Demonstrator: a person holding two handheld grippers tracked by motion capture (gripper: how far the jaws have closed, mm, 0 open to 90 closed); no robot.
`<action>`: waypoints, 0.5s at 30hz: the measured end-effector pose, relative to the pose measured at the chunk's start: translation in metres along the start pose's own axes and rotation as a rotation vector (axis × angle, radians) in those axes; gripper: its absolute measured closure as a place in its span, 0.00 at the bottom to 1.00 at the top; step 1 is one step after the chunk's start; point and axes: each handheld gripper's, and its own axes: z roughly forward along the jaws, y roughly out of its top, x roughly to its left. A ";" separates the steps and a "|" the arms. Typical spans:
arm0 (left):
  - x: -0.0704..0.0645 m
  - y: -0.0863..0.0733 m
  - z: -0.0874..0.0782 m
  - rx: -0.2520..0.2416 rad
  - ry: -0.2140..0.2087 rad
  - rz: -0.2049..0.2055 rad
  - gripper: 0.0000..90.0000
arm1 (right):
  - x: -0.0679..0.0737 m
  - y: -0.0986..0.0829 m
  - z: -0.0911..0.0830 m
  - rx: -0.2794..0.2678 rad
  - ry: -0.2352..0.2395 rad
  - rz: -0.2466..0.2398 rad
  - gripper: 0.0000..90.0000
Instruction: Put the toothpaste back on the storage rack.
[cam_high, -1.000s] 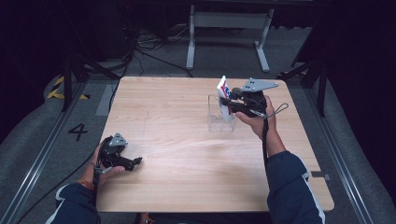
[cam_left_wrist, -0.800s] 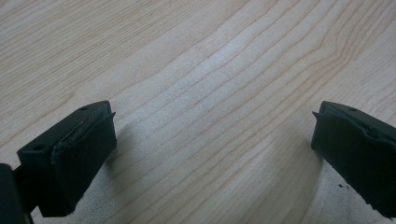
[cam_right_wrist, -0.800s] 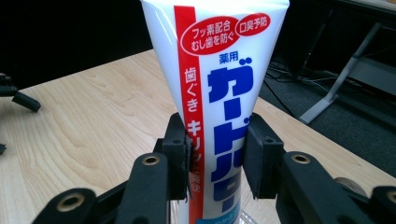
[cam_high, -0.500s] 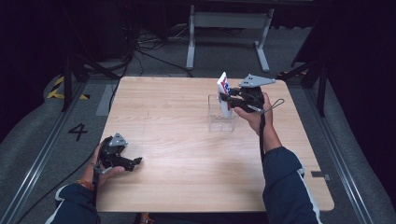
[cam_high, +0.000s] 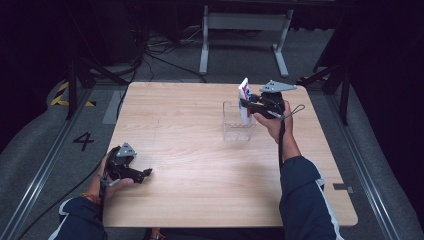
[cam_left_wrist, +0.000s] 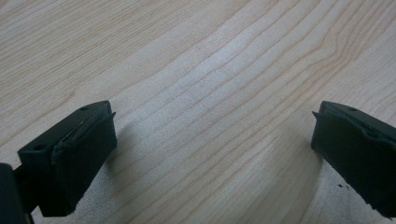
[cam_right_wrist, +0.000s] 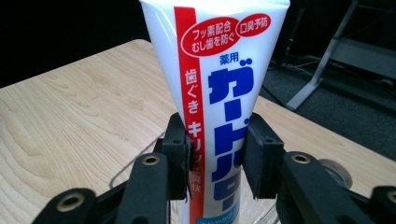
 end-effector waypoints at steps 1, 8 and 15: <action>0.000 0.000 0.000 0.000 0.000 0.000 0.01 | -0.001 -0.002 0.001 0.001 0.001 0.009 0.73; 0.000 0.000 0.000 0.004 -0.003 -0.006 0.01 | -0.005 -0.020 0.008 0.006 -0.006 0.024 0.73; 0.000 0.000 0.000 0.000 0.001 -0.001 0.01 | -0.004 -0.030 0.009 0.001 -0.001 0.026 0.73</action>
